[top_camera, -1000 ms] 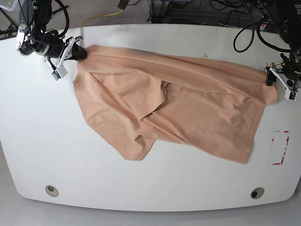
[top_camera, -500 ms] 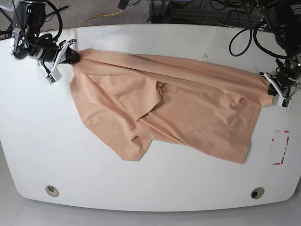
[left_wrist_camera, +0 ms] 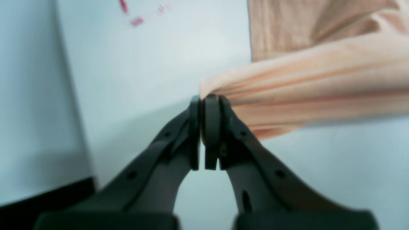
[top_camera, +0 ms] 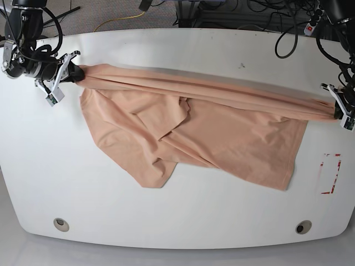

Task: Fold the T-shirt properly
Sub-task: 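Regrasp the shirt edge with the right gripper and pull it taut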

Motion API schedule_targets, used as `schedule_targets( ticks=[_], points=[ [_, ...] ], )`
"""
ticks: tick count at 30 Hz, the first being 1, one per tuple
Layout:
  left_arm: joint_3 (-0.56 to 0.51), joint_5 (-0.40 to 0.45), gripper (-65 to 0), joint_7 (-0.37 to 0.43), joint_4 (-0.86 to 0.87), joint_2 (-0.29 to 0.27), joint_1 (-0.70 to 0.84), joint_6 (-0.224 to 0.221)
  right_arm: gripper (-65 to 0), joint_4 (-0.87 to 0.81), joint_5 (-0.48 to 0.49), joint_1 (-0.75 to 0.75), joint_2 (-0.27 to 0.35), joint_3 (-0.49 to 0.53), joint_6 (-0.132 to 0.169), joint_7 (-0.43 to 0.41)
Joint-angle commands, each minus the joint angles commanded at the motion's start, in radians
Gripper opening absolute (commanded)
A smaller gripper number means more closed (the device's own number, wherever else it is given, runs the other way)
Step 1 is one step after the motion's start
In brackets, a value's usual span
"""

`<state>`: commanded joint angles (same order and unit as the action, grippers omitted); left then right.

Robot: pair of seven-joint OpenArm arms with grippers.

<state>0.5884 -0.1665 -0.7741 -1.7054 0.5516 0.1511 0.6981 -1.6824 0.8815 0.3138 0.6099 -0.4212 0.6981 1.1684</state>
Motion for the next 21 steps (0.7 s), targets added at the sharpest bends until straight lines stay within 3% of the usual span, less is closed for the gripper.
schedule_targets(
  ticks=[4, 17, 19, 21],
  points=[
    [-0.003, 0.0, -64.7, -0.054, 0.014, 0.055, -0.063, 0.0, -65.0, 0.0, 0.0, 0.0, 0.005, 0.003, 0.0, -0.002],
    [-0.222, -0.029, -64.4, -0.064, 0.279, 0.08, -0.341, 0.0, -65.0, 0.0, 0.0, 0.006, 0.005, 0.0, 0.0, -0.005],
    [-0.267, -0.029, -61.0, -0.064, 0.321, 0.081, -0.361, 0.0, -65.0, 0.0, 0.0, 0.006, 0.005, 0.0, 0.0, -0.005],
    [-0.281, -0.034, -52.6, -0.064, 0.334, 0.081, -0.373, 0.0, -65.0, 0.0, 0.0, 0.006, 0.005, 0.0, 0.0, -0.005]
  ],
)
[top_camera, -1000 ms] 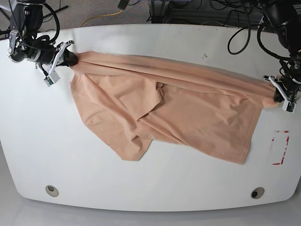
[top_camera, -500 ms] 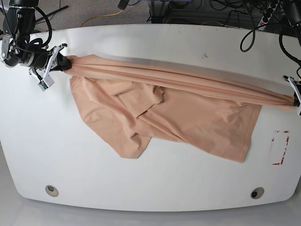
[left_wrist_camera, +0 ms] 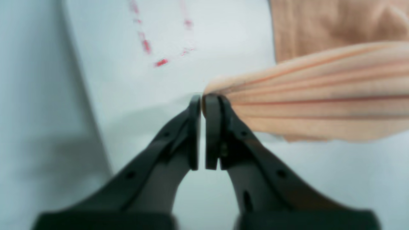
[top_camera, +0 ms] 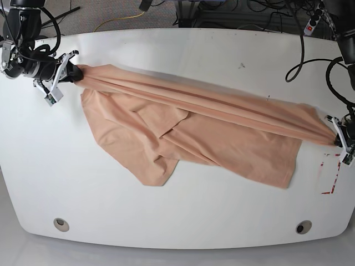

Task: Fold the T-shirt properly
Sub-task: 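Regrasp the shirt edge with the right gripper and pull it taut, then open both grippers and move them to grasp the shirt's hem corners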

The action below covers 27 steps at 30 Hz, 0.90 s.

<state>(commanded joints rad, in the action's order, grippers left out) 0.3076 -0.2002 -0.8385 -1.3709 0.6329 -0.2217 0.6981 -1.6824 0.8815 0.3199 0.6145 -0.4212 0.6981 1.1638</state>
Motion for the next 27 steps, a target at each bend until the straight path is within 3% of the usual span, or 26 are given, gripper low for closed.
schedule_targets(
  ticks=[3, 6, 15, 20, 23, 27],
  points=[
    [-0.003, 0.0, -36.9, -0.005, -0.002, -0.002, -0.003, 0.0, -65.0, 0.0, 0.0, -0.002, 0.0, 0.0, 0.0, 0.0],
    [-0.002, -0.002, -27.2, -0.005, -0.003, -0.002, -0.003, 0.0, -65.0, 0.0, 0.0, 0.0, -0.002, 0.0, 0.0, 0.0],
    [0.037, -0.002, -27.1, -0.046, -0.083, -0.008, 0.071, 0.0, -63.9, -0.012, 0.005, -0.003, -0.002, -0.003, 0.0, -0.002],
    [0.153, 0.005, -27.1, -0.044, -0.178, -0.095, 0.157, 0.0, -55.2, -0.087, 0.006, 0.002, -0.04, -0.025, 0.0, 0.003],
    [0.21, 0.005, -27.2, -0.044, -0.219, -0.16, 0.189, 0.0, -44.1, -0.115, 0.006, 0.011, -0.084, -0.104, 0.0, 0.023],
    [0.249, 0.005, -27.2, -0.043, -0.261, -0.21, 0.221, 0.0, -24.4, -0.12, 0.006, -0.006, -0.13, -0.204, 0.0, 0.063]
  ],
)
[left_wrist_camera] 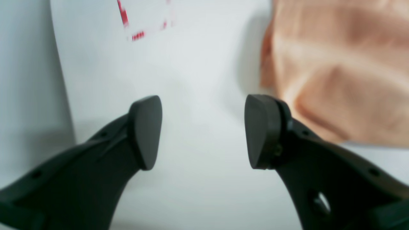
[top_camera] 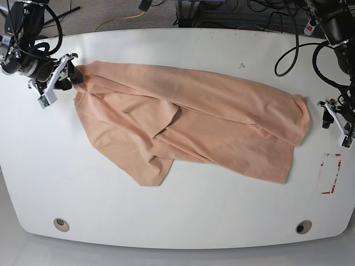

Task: Fold the T-shirt properly
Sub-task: 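Open both grippers and move them to grasp the shirt's hem corners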

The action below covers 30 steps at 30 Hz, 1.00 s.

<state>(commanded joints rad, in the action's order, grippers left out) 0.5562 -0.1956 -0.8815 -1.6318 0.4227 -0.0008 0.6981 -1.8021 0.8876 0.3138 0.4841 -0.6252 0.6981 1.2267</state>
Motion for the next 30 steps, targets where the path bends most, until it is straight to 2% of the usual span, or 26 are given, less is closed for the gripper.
schedule_targets(
  ticks=[2, 5, 8, 11, 14, 16, 22, 30],
  points=[
    [0.006, 0.0, -27.2, 0.0, -0.008, -0.011, -0.002, 0.0, -15.5, 0.006, -0.002, -0.023, -0.014, -0.035, 0.0, 0.02],
    [0.006, -0.003, -27.2, 0.0, -0.008, -0.015, -0.006, 0.0, -9.5, 0.009, -0.006, -0.048, -0.046, -0.089, 0.0, 0.02],
    [0.008, -0.003, -27.2, 0.002, -0.009, -0.061, -0.023, 0.0, -9.7, 0.084, -0.008, -0.13, -0.069, -0.11, 0.0, 0.02],
    [0.009, -0.002, -27.2, 0.002, -0.009, -0.086, -0.043, 0.0, -9.7, 0.229, -0.02, -0.245, -0.068, -0.071, 0.0, 0.018],
    [0.008, -0.002, -27.2, 0.002, -0.009, -0.091, -0.075, 0.0, -9.8, 0.327, -0.129, -0.379, -0.074, -0.02, 0.0, 0.015],
    [0.009, -0.002, -27.2, 0.002, -0.009, -0.118, -0.101, 0.0, -9.8, 0.376, -0.204, -0.443, -0.077, 0.003, 0.0, 0.006],
    [0.008, -0.002, -27.2, 0.002, -0.009, -0.137, -0.132, -0.01, -9.8, 0.577, -0.393, -0.601, -0.091, 0.1, 0.0, -0.123],
    [0.008, -0.002, -27.2, 0.002, -0.009, -0.137, -0.141, -0.008, -9.8, 0.89, -0.486, -0.713, -0.091, 0.135, 0.0, -0.302]
  ],
)
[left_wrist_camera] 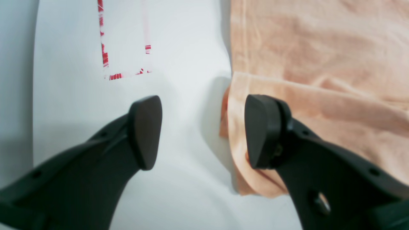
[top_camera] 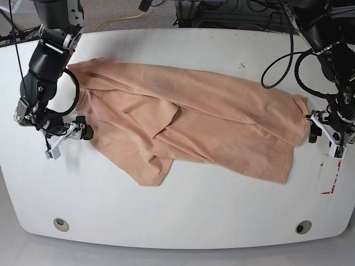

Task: Fold the T-shirt properly
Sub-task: 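Open both grippers and move them to grasp the shirt's hem corners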

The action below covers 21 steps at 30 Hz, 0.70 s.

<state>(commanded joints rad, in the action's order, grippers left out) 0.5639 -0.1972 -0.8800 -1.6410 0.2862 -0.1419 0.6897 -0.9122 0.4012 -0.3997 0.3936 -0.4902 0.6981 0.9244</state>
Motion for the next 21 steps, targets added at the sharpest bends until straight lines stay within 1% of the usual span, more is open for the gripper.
schedule_targets(
  ticks=[3, 7, 11, 13, 15, 17, 19, 20, 21],
  points=[
    [0.0, 0.0, -27.2, 0.0, 0.0, 0.0, 0.006, 0.0, -9.8, 0.049, -0.014, -0.009, -0.008, 0.002, 0.0, -0.031],
    [0.0, 0.0, -27.2, 0.0, 0.002, 0.0, 0.006, 0.0, -9.8, 0.052, -0.014, -0.006, -0.052, 0.003, 0.0, -0.038],
    [0.0, 0.002, -27.2, 0.0, 0.003, 0.0, 0.002, 0.0, -17.1, 0.051, -0.014, -0.006, -0.083, 0.017, 0.0, -0.038],
    [0.0, 0.003, -26.9, 0.0, 0.006, 0.0, 0.0, -0.002, -20.9, 0.048, -0.014, -0.006, -0.094, 0.066, 0.0, -0.038],
    [-0.006, 0.003, -26.8, 0.0, 0.008, 0.0, -0.011, -0.002, -21.9, 0.048, -0.011, -0.006, -0.097, 0.115, 0.0, -0.038],
    [-0.008, 0.005, -26.7, 0.0, 0.009, 0.0, -0.037, -0.006, -22.7, 0.048, -0.014, -0.006, -0.098, 0.132, 0.0, -0.038],
    [-0.008, 0.005, -26.5, 0.0, 0.031, 0.0, -0.051, -0.052, -23.6, 0.048, -0.011, -0.006, -0.098, 0.132, 0.0, -0.04],
    [-0.009, 0.005, -26.2, 0.0, 0.057, 0.0, -0.057, -0.086, -27.1, 0.048, -0.011, -0.006, -0.098, 0.132, 0.0, -0.041],
    [-0.009, 0.003, -24.4, 0.0, 0.08, 0.0, -0.069, -0.109, -32.3, 0.048, -0.009, -0.008, -0.098, 0.132, 0.0, -0.041]
  ],
)
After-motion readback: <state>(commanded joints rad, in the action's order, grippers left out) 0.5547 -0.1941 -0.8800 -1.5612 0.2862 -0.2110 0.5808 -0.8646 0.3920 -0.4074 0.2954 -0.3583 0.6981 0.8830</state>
